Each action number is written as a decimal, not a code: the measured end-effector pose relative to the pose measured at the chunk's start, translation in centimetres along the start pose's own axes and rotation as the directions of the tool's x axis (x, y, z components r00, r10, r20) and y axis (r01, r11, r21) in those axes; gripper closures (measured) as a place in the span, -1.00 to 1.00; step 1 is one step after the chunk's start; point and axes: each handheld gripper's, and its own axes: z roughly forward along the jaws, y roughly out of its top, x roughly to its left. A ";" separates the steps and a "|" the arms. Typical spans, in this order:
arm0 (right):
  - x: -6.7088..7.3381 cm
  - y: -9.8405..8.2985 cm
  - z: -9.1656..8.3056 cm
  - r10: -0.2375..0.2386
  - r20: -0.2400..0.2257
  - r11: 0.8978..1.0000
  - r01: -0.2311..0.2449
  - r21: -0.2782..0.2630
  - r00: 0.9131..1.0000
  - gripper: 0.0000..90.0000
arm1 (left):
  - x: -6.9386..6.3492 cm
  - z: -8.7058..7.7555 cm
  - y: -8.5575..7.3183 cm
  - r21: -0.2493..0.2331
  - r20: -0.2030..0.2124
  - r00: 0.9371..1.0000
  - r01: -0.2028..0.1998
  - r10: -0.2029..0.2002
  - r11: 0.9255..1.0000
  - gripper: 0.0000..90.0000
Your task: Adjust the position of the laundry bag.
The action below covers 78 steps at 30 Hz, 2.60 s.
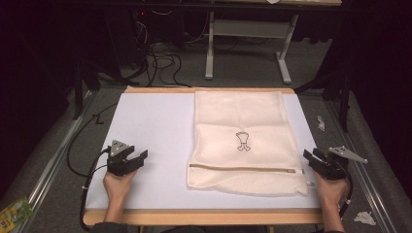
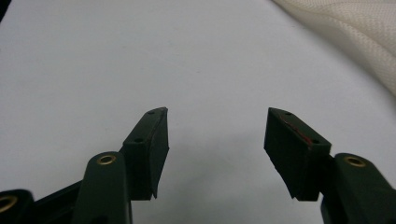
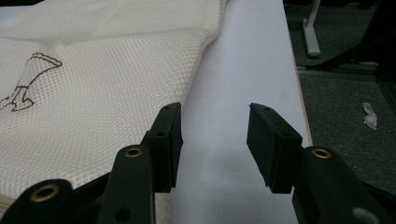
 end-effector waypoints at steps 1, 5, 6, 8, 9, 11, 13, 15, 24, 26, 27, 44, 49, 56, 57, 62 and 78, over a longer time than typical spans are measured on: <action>0.0 0.0 -0.1 0.006 -0.002 1.000 -0.006 0.003 1.000 0.24 | -0.2 0.1 0.0 -0.002 0.005 1.000 0.000 0.000 1.000 -0.11; 0.2 0.1 -0.6 -0.003 -0.003 1.000 0.003 0.005 1.000 0.25 | -1.0 0.3 0.3 0.003 0.026 1.000 -0.001 0.001 1.000 -0.12; 0.2 0.1 -0.6 -0.003 -0.003 1.000 0.003 0.005 1.000 0.25 | -1.0 0.3 0.3 0.003 0.026 1.000 -0.001 0.001 1.000 -0.12; 0.3 0.2 -0.8 0.002 -0.012 1.000 -0.002 0.010 1.000 0.25 | -1.4 0.3 0.5 0.012 0.043 0.999 0.000 -0.001 1.000 -0.12; 0.3 0.2 -0.9 -0.002 -0.017 1.000 0.003 0.015 1.000 0.25 | -1.4 0.3 0.5 0.012 0.043 0.999 0.000 -0.001 1.000 -0.11; 0.4 0.2 -1.0 -0.007 -0.021 1.000 0.008 0.025 1.000 0.25 | -1.9 0.4 0.7 0.025 0.045 0.999 -0.022 0.021 0.999 -0.11; 0.4 0.2 -1.1 -0.011 -0.030 0.999 0.012 0.031 0.999 0.24 | -2.3 0.5 0.8 0.026 0.055 0.998 -0.029 0.028 0.999 -0.10; 0.4 0.2 -1.1 -0.009 -0.036 0.999 0.011 0.034 0.999 0.21 | -2.6 0.5 0.9 0.019 0.073 0.997 -0.021 0.020 1.000 -0.09; 0.8 0.3 -1.4 -0.002 -0.052 0.998 0.005 0.057 0.999 0.18 | -4.8 1.1 1.9 0.048 0.126 0.991 -0.044 0.038 0.998 -0.12; 0.8 0.3 -1.4 -0.004 -0.061 0.998 0.008 0.063 0.998 0.18 | -5.3 1.3 2.1 0.049 0.140 0.989 -0.047 0.040 0.998 -0.13; 0.8 0.3 -1.3 0.001 -0.064 0.997 0.003 0.071 0.998 0.18 | -5.5 1.4 2.2 0.054 0.152 0.988 -0.046 0.037 0.997 -0.13; 1.8 0.8 -0.8 -0.002 -0.092 0.988 0.016 0.154 0.996 0.16 | -9.5 3.4 3.3 0.111 0.235 0.969 -0.099 0.070 0.989 -0.17; 2.1 0.9 -0.4 -0.008 -0.093 0.982 0.025 0.187 0.996 0.16 | -10.9 4.2 3.9 0.129 0.255 0.964 -0.116 0.080 0.985 -0.18; 2.3 1.1 0.2 -0.002 -0.089 0.974 0.022 0.227 0.996 0.16 | -12.3 5.4 4.4 0.157 0.274 0.959 -0.123 0.076 0.980 -0.19; 2.3 1.1 0.2 -0.002 -0.089 0.974 0.022 0.227 0.996 0.16 | -12.3 5.4 4.4 0.157 0.274 0.959 -0.123 0.076 0.980 -0.19; 2.3 1.3 0.7 0.003 -0.090 0.969 0.019 0.247 0.996 0.15 | -13.0 6.5 4.7 0.186 0.286 0.956 -0.127 0.070 0.974 -0.19; 2.6 2.1 2.0 0.044 -0.107 0.938 -0.004 0.347 0.993 0.23 | -14.2 8.5 5.2 0.249 0.309 0.951 -0.106 0.025 0.963 -0.09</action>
